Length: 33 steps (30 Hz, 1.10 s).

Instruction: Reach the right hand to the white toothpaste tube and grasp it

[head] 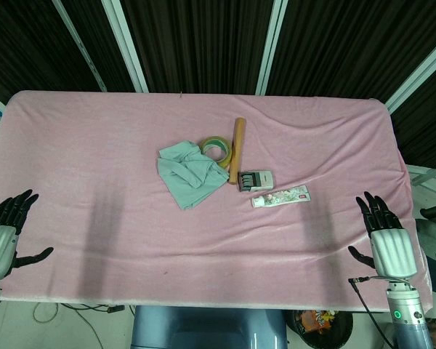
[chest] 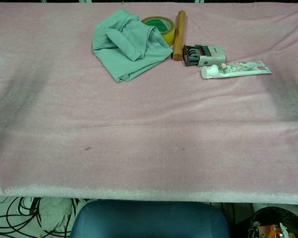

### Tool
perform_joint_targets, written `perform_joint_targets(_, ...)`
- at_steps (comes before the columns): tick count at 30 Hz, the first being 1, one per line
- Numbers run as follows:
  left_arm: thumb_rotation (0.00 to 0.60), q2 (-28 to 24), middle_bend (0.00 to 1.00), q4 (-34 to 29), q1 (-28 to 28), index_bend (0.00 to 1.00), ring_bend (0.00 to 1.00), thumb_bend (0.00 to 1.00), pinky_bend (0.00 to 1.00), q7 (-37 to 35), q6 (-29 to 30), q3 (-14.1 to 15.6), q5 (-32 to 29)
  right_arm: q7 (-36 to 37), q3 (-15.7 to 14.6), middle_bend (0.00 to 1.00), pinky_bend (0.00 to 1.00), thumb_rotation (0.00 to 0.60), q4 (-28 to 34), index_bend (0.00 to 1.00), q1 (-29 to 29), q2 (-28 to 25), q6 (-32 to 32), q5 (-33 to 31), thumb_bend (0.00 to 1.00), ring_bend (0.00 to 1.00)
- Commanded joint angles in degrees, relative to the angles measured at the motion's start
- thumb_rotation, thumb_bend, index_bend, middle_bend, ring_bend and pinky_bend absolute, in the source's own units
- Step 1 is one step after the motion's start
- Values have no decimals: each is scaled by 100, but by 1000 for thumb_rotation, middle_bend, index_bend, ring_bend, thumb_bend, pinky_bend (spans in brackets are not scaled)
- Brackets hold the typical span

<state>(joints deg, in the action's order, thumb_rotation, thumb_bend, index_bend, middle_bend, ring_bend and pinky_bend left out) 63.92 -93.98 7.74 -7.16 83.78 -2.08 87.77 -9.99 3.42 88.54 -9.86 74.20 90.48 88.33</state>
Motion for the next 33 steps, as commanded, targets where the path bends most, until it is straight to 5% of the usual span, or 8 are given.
perform_joint_targets(1,600,-10,0,-6,8,0,0,0,0,-32,-30,4,-13,-39,23,42,262,600,44,23,-26,4,-27,53,108,67)
perform_joint_targets(12,600,-52,0,-31,21,0,0,0,0,-151,-53,14,10,-357,418,85,270,600,281,30,-763,-18,-907,93,90,86)
perform_joint_targets(16,600,-63,0,-39,23,0,0,0,0,-178,-64,18,9,-513,639,185,298,600,224,144,-1260,81,-1603,-109,130,162)
perform_joint_targets(22,600,-71,0,-45,24,0,0,0,0,-194,-73,15,-5,-742,814,323,405,600,-325,323,-1992,519,-2710,-490,172,292)
perform_joint_targets(33,600,-75,0,-62,57,0,0,0,0,-199,-187,-10,-130,-742,885,331,407,600,-1853,331,-2738,1687,-3608,-915,181,298)
